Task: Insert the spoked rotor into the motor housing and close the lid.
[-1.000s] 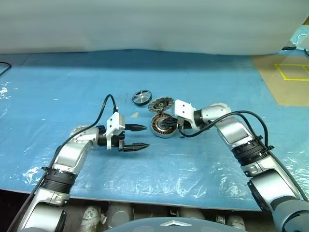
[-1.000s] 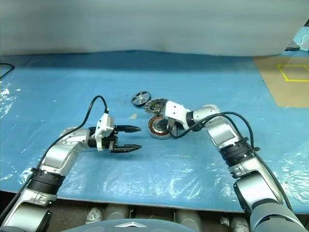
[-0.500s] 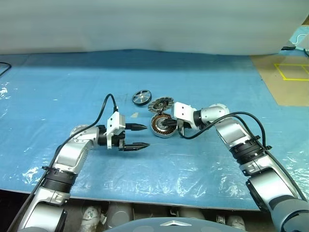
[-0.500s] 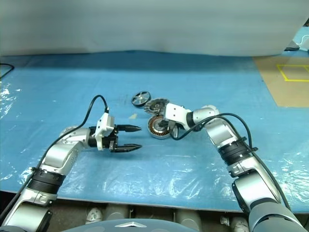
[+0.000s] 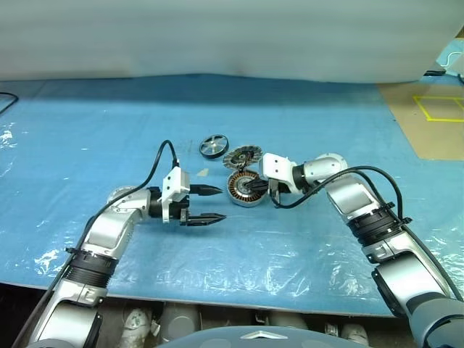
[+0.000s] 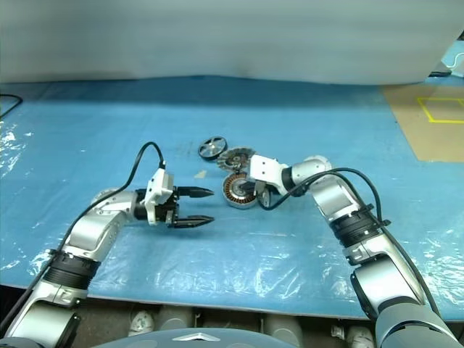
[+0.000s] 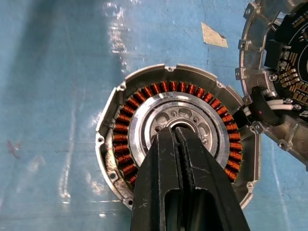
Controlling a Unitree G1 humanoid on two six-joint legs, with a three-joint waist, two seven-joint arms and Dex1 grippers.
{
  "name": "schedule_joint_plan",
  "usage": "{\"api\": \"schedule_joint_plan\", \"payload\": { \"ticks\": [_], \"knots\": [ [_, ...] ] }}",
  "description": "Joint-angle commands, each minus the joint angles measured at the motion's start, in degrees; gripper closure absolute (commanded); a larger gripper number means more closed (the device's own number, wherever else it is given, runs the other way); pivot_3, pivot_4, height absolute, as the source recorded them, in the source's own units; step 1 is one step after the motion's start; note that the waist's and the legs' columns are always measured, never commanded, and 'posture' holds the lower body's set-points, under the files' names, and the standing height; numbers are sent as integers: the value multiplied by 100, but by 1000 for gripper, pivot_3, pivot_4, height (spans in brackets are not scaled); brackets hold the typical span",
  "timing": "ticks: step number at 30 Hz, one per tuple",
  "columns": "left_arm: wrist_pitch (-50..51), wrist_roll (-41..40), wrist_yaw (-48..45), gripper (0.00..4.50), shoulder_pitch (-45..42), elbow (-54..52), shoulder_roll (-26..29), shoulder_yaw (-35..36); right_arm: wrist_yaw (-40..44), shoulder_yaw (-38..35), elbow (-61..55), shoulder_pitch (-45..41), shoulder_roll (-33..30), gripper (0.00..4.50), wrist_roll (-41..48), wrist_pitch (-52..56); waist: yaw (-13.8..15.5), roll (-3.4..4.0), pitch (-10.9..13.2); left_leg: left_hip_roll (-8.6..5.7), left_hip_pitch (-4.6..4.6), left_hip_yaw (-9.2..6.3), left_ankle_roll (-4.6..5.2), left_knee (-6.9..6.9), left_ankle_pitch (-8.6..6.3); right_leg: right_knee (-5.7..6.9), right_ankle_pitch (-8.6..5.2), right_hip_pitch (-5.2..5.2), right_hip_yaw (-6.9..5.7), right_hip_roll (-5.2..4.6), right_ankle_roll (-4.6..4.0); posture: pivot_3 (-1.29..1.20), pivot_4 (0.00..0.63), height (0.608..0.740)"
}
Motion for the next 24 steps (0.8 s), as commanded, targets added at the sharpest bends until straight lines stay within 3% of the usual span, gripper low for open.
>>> {"api": "schedule_joint_plan", "payload": {
  "ticks": [1, 6, 11, 16, 24],
  "knots": [
    [-109, -6, -5, 1163, -65, -62, 22, 23, -36, -213, -425, 228, 70, 4457, 355, 403, 4, 0, 0, 0, 0, 0, 0, -1, 0, 0, 0, 0, 0, 0, 0, 0, 150, 740],
    [-98, -28, 8, 1163, -4, -119, 26, 20, -425, -220, -729, 612, 338, 4457, 434, 738, -5, 0, 0, 0, -1, 0, -1, -3, 0, -1, -1, -1, -2, 0, -2, 0, 150, 740],
    [-104, -37, 1, 1163, 55, -173, 41, 17, -969, -318, -296, 557, 622, 4457, 335, 652, -8, 0, 0, 0, 6, 0, -2, -2, 0, 1, -1, 1, 0, -1, -2, 0, 150, 740],
    [-83, -49, -37, 1163, 48, -204, 100, 40, -509, -287, -681, 604, 324, 4457, 632, 874, 14, 0, 0, -1, 3, 0, -3, -4, 0, -4, -1, 4, 1, -5, -2, 0, 150, 740],
    [-96, -68, -10, 1163, 73, -195, 183, 88, -807, -558, -370, 315, 559, 4457, 837, 936, -12, 0, 0, 0, 5, 0, -3, -6, 0, -2, -1, 0, 1, 0, -2, 0, 150, 740]
  ]
}}
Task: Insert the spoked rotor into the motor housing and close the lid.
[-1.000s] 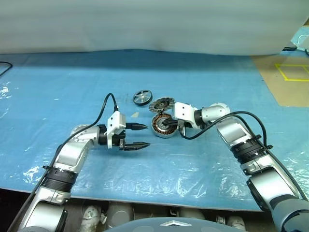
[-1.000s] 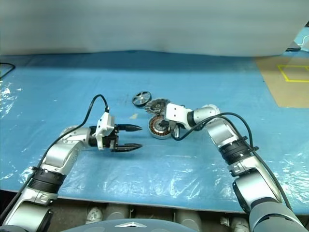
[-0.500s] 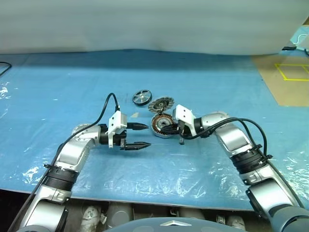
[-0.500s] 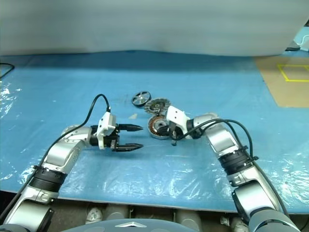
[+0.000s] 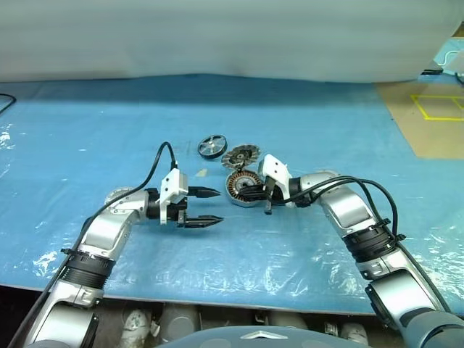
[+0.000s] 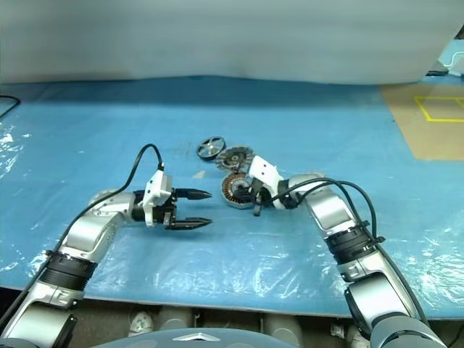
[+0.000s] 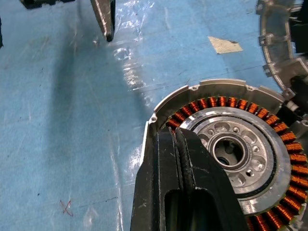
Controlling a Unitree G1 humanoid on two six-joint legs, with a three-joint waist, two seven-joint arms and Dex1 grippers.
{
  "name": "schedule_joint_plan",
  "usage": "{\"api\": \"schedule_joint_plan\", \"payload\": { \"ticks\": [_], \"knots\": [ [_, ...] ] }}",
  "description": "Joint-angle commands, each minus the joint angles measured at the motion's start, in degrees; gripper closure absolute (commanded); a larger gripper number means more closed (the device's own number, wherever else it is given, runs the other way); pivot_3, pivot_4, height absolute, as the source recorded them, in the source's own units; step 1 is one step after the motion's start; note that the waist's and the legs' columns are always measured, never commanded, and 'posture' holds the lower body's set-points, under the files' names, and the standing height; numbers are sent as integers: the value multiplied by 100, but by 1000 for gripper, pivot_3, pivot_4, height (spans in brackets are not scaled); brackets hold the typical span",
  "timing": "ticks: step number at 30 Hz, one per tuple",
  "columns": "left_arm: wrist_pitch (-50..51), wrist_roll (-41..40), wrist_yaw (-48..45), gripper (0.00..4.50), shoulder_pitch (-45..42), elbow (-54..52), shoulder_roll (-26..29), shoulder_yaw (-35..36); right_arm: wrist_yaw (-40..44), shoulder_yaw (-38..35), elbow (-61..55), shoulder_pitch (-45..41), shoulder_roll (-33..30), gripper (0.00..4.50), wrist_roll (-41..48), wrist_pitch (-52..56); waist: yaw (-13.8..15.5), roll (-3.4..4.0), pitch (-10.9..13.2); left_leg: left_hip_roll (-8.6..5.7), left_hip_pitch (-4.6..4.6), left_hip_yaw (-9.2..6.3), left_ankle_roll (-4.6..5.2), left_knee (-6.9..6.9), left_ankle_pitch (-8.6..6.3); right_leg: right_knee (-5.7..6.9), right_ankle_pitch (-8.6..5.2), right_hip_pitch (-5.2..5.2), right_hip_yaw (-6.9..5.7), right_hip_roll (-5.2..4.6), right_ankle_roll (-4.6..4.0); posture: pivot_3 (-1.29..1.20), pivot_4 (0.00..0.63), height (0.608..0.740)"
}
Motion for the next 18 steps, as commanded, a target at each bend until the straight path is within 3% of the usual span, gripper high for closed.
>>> {"api": "schedule_joint_plan", "payload": {
  "ticks": [1, 6, 18],
  "knots": [
    [-83, -77, 23, 1163, -4, -207, 33, 101, -73, -221, -31, -223, 70, 4457, 163, -60, 7, 0, 0, 0, 0, 0, 0, 0, 0, 0, 0, 0, 0, 0, 0, 0, 150, 740],
    [-56, -99, 65, 1163, 40, -275, 15, 85, -133, -311, 13, -276, 66, 4457, 237, -5, 20, 0, 0, -1, -4, 0, 0, -2, 0, -2, 0, 0, -1, -1, 0, 0, 150, 740],
    [-44, -77, 2, 1163, -12, -224, 8, 7, -378, 380, 764, 103, -215, 4457, -866, -1216, 6, -1, -1, -1, 3, 1, -1, -1, 0, -1, 0, 3, 0, -1, 0, 0, 150, 740]
  ]
}}
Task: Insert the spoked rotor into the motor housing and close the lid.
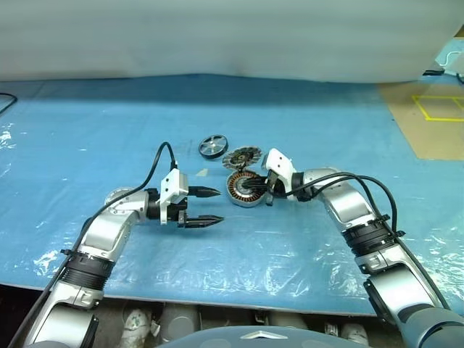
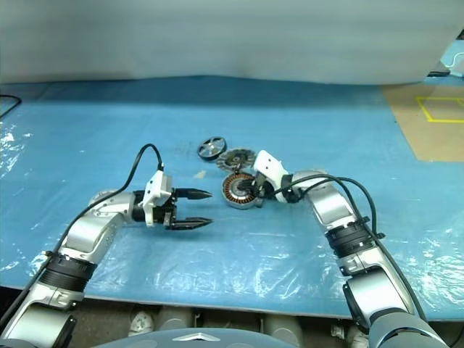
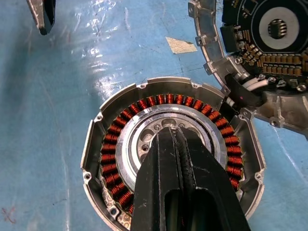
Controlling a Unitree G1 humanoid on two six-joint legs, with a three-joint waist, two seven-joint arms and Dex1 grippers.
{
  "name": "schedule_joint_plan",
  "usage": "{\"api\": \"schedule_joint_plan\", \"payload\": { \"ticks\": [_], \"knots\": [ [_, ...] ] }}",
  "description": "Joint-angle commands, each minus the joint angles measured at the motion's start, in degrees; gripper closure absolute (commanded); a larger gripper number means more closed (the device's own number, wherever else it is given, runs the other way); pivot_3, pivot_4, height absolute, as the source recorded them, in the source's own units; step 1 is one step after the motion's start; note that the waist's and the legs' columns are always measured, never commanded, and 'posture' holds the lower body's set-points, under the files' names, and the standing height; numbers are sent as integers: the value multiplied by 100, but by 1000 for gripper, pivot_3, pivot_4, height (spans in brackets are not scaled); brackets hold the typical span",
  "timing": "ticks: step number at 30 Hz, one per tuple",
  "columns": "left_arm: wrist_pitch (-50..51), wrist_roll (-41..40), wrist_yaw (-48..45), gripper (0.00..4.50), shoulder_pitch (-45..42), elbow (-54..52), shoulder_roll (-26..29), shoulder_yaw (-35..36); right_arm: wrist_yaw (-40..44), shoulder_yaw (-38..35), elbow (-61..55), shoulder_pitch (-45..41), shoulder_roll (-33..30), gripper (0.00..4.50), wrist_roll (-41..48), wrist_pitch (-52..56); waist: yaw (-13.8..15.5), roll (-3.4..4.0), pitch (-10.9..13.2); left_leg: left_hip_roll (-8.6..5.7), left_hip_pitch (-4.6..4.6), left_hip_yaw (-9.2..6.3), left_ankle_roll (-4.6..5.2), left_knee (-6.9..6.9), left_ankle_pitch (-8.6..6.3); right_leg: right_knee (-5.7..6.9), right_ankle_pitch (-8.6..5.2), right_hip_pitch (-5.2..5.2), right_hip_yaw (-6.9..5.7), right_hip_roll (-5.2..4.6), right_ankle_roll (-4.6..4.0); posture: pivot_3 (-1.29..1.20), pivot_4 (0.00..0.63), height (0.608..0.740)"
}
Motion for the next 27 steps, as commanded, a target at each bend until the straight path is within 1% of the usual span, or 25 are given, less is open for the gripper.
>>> {"api": "schedule_joint_plan", "payload": {
  "ticks": [1, 2, 4, 6, 8, 11, 14, 17, 19, 22, 25, 27],
  "knots": [
    [-47, -71, -48, 1163, -44, -141, 17, 24, -98, 313, 301, 170, -107, 4457, -472, -385, 0, -2, -1, 0, 4, 0, 0, 0, 0, 0, 0, 3, 1, 0, 0, 0, 150, 740],
    [-48, -71, -51, 1163, -52, -134, 20, 29, -85, 324, 311, 182, -107, 4457, -481, -428, -1, -3, -2, 0, 11, 1, 0, 0, 0, 0, 0, 9, 1, 0, 0, 0, 150, 740],
    [-50, -72, -54, 1163, -72, -112, 25, 45, -6, 162, 96, 198, -18, 4457, -192, -186, 1, -4, -2, 0, 26, 1, 0, 0, -1, 0, 0, 24, 2, -1, 0, 0, 150, 740],
    [-64, -64, -54, 1163, -77, -107, 21, 46, 144, -143, -250, 184, 79, 4457, 347, 353, 3, -4, -2, 0, 30, 2, 1, 0, -1, 1, 0, 27, 5, -2, 0, 0, 150, 740],
    [-60, -75, -37, 1163, -64, -125, 14, 60, 205, -378, -517, 141, 75, 4457, 673, 771, 7, -3, -2, 0, 26, 2, 1, -1, -1, -1, 0, 26, 5, -2, 0, 0, 150, 740],
    [-9, -108, 1, 1163, -28, -159, 48, 117, 225, -618, -956, 132, -57, 4457, 958, 1165, 10, -3, -2, 0, 10, 2, 1, -3, 0, -1, 0, 9, 4, 0, 0, 0, 150, 740],
    [91, -174, 51, 1163, 41, -168, 138, 245, 92, -990, -1641, 185, -207, 4457, 1301, 1578, 12, -3, -1, 0, -3, 2, 1, -4, 0, -1, 0, -5, 2, 1, 0, 0, 150, 740],
    [222, -270, 220, 1163, 36, -110, 172, 468, -82, -1382, -2260, 356, -395, 4457, 1620, 2002, 18, -3, -1, 0, -2, 2, 0, -10, 0, -3, 0, -5, 1, 2, 0, 0, 150, 740],
    [320, -312, 310, 1163, -78, 64, 234, 647, -173, -1521, -2556, 585, -577, 4457, 1670, 2103, 29, -3, -1, 0, -1, 2, 0, -12, 0, -6, -1, -4, 0, 2, -1, 0, 150, 740],
    [166, -118, 395, 1163, -492, 799, 397, 851, -328, -1666, -2824, 861, -728, 4457, 1759, 2232, 46, -4, -1, -1, -1, 2, 0, -11, 0, -9, -1, -2, 0, 1, -1, 0, 150, 740],
    [-429, 315, 524, 1163, -1095, 1858, 485, 863, -530, -1715, -2924, 1030, -785, 4457, 1764, 2265, 46, -4, 0, -4, 3, 1, 0, -7, 0, -6, 0, 0, 4, 1, 1, 0, 150, 740],
    [-719, 478, 582, 1163, -1590, 2487, 425, 850, -620, -1775, -3037, 1142, -817, 4457, 1808, 2293, 52, -5, 0, -6, 7, 1, 0, -5, 0, -6, 1, 4, 9, 0, 1, 0, 150, 740]
  ]
}}
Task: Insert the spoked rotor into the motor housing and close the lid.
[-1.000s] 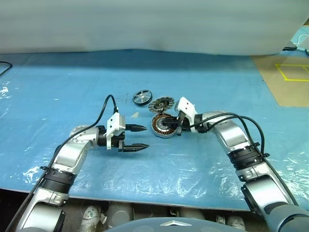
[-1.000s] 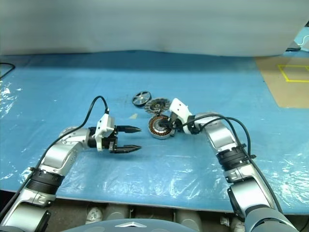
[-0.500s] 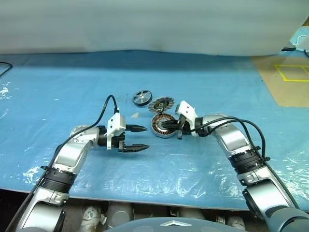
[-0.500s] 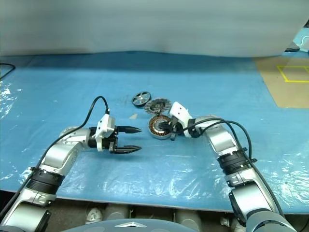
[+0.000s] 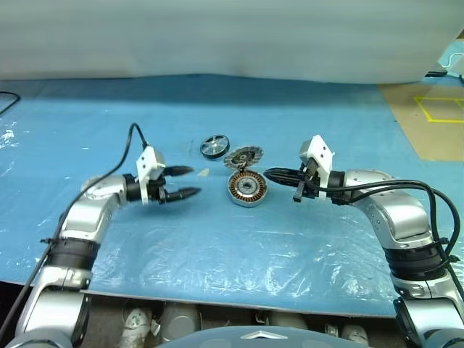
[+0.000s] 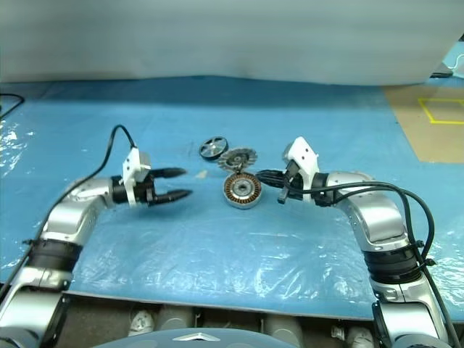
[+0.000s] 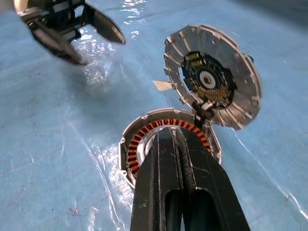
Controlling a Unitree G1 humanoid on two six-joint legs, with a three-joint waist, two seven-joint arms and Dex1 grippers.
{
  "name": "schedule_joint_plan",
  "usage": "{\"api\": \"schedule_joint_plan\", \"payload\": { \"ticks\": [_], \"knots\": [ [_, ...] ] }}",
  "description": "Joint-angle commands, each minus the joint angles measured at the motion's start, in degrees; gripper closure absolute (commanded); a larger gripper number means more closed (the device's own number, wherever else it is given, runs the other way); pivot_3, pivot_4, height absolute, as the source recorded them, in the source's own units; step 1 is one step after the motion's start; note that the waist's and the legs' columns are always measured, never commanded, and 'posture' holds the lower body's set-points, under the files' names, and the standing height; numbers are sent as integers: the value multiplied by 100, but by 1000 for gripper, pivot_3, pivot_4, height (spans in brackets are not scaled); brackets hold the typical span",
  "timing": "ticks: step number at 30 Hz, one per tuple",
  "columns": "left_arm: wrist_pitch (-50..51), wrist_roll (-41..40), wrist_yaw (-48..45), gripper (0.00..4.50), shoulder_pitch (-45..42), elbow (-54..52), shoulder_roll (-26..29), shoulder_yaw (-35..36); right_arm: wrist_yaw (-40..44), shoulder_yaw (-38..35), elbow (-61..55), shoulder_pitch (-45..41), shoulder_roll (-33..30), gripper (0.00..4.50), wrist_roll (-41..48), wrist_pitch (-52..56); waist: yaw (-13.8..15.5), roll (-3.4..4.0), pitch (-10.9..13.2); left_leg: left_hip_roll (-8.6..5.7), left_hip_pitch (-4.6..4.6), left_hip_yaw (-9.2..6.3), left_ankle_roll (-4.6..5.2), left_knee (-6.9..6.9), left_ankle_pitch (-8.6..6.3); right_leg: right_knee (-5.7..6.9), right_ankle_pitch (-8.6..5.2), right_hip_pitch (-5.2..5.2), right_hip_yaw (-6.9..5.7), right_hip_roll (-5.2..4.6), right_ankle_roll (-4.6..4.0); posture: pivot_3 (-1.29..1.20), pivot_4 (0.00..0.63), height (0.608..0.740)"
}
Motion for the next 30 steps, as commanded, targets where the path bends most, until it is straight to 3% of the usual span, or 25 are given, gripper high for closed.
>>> {"api": "schedule_joint_plan", "payload": {
  "ticks": [1, 9, 19, 30],
  "knots": [
    [-559, 253, 70, 1163, -726, 891, -54, 114, -155, -214, -438, 122, -102, 4457, 177, 28, 13, -2, 1, -1, -2, 0, 0, 0, 0, -1, 0, -1, -1, 0, 0, 0, 150, 740],
    [-1179, 588, -80, 1163, -1758, 2398, -508, -40, -92, -37, -1073, 408, -405, 4457, 253, -28, 69, -4, 2, -1, -10, -8, -3, -15, 1, -7, 14, -5, -11, 3, 24, 0, 150, 740],
    [-1900, 1385, 431, 1163, -3084, 4357, -1011, -151, -585, -439, -1751, 262, -376, 4457, 848, 437, 130, -25, 15, -5, -14, -15, -3, -1, 1, -6, 16, -1, -13, -1, 27, 0, 150, 740],
    [-1857, 2158, 1757, 1163, -3940, 5513, -1417, -194, -897, -465, -1723, 398, -541, 4457, 852, 504, 140, -36, 21, -7, -25, -30, -4, -4, 1, -6, 20, 0, -27, -1, 35, 0, 150, 740]
  ]
}}
